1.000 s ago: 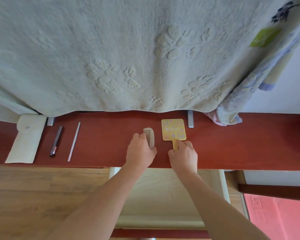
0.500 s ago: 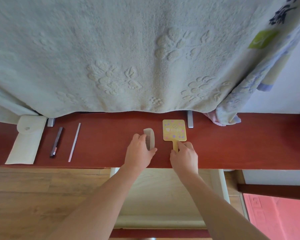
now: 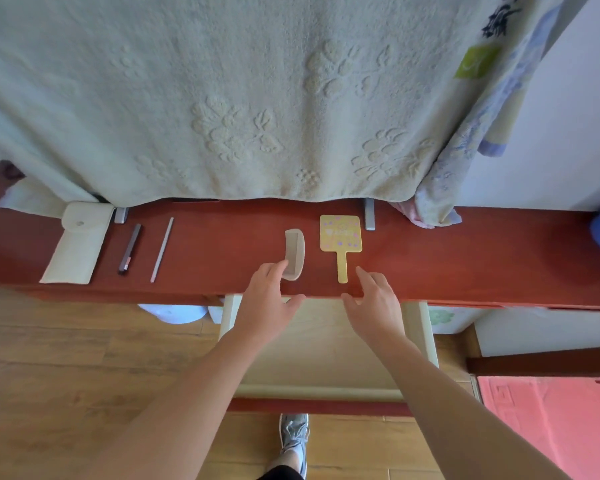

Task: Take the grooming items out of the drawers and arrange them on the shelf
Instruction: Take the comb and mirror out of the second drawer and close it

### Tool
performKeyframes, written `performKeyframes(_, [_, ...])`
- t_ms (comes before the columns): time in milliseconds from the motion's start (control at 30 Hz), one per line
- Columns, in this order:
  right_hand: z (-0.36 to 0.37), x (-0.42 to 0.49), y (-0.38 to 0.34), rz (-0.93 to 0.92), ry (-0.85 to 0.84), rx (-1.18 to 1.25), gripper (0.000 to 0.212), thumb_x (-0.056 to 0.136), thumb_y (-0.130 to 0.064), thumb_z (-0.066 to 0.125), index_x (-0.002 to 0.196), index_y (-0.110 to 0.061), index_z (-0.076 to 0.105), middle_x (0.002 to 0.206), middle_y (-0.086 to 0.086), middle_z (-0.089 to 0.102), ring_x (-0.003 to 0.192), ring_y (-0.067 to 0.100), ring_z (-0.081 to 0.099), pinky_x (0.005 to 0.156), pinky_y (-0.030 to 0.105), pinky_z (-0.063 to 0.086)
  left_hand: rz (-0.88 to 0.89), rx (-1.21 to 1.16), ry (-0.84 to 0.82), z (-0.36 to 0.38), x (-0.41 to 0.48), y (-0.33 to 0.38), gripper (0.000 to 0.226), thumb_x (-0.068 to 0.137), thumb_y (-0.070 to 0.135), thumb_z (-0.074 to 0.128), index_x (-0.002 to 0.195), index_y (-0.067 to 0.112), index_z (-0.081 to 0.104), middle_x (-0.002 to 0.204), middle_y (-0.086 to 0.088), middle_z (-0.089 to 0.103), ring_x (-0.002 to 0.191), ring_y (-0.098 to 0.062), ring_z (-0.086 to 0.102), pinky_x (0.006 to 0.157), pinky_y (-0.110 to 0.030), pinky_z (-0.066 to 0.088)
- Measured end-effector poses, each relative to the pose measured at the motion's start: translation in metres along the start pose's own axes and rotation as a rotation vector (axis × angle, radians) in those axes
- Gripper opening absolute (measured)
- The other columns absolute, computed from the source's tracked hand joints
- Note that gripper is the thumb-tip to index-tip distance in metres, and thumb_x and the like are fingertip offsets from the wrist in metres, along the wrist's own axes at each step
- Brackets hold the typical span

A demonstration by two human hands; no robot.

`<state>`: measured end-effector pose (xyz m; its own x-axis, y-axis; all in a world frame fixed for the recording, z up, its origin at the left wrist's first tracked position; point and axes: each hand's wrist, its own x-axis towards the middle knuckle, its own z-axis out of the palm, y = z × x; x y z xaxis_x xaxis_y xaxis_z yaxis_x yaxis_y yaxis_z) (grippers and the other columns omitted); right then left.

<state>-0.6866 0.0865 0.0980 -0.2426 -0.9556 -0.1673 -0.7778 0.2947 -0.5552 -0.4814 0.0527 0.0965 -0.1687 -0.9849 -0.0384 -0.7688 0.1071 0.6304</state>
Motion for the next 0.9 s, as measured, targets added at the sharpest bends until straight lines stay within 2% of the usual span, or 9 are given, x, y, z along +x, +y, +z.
performKeyframes(100, [-0.007,-0.034,0.012,-0.059,-0.031,-0.067,0.061,0.093,-0.03,0.06,0.148,-0.014,0.038,0.141,0.002,0.046,0.13,0.022,0.043,0.105,0.033,0.038,0.039,0.034,-0.023,-0.004,-0.043,-0.002,0.067,0.088,0.03,0.073,0.146,0.012,0.044,0.139,-0.002,0.05,0.131,-0.02,0.044,0.107,-0.033,0.039])
performKeyframes(200, [-0.009,-0.069,0.027,-0.115,-0.086,-0.135,0.06,0.094,-0.031,0.058,0.148,-0.015,0.038,0.145,0.003,0.043,0.135,0.022,0.037,0.109,0.033,0.032,0.033,0.116,-0.083,-0.007,-0.086,-0.009,0.07,0.091,0.039,0.068,0.15,0.015,0.039,0.153,-0.001,0.041,0.142,-0.019,0.036,0.114,-0.033,0.032])
performKeyframes(333, [-0.009,-0.108,0.052,-0.202,-0.148,-0.229,0.056,0.096,-0.034,0.054,0.146,-0.015,0.04,0.146,0.003,0.043,0.134,0.021,0.036,0.108,0.032,0.033,0.05,0.254,-0.144,-0.008,-0.134,-0.028,0.072,0.092,0.048,0.063,0.153,0.022,0.033,0.159,0.001,0.032,0.147,-0.018,0.029,0.117,-0.036,0.029])
performKeyframes(433, [-0.007,-0.13,0.07,-0.23,-0.173,-0.284,0.053,0.097,-0.036,0.052,0.144,-0.016,0.041,0.146,0.003,0.043,0.133,0.022,0.038,0.107,0.032,0.035,0.063,0.328,-0.177,-0.005,-0.162,-0.04,0.071,0.093,0.05,0.06,0.153,0.023,0.034,0.16,0.001,0.032,0.147,-0.018,0.03,0.117,-0.036,0.028])
performKeyframes(667, [0.0,-0.155,0.096,-0.238,-0.194,-0.331,0.045,0.098,-0.037,0.05,0.139,-0.017,0.049,0.142,0.0,0.046,0.131,0.02,0.039,0.106,0.03,0.036,0.067,0.364,-0.174,0.013,-0.188,-0.049,0.052,0.093,0.04,0.065,0.139,0.017,0.056,0.143,0.0,0.054,0.133,-0.02,0.048,0.111,-0.035,0.039])
performKeyframes(900, [0.008,-0.164,0.11,-0.278,-0.142,-0.333,0.025,0.096,-0.019,0.055,0.119,-0.014,0.064,0.12,0.002,0.059,0.111,0.02,0.05,0.083,0.029,0.046,0.074,0.399,-0.09,0.02,-0.189,-0.049,0.035,0.086,0.026,0.076,0.118,0.014,0.072,0.114,-0.001,0.072,0.105,-0.022,0.067,0.089,-0.036,0.055])
